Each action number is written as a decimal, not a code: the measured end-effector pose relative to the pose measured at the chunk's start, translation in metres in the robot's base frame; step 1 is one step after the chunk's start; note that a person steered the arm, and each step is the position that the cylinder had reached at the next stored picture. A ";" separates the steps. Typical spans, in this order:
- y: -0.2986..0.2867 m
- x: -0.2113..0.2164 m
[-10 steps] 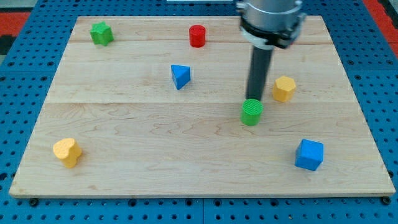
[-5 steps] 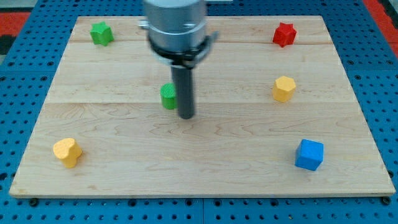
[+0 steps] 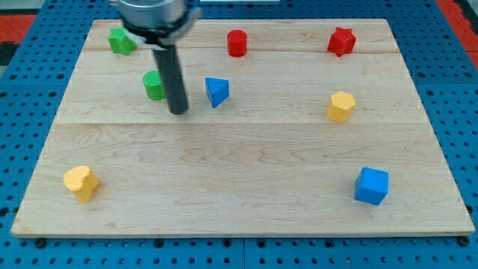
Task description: Move the green circle to the centre left of the board
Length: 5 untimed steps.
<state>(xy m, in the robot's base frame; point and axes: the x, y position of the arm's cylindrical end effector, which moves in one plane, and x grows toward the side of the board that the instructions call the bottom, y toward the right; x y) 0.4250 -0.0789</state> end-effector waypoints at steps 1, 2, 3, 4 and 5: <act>0.002 -0.037; -0.025 -0.064; -0.073 -0.065; -0.099 -0.048; -0.108 -0.044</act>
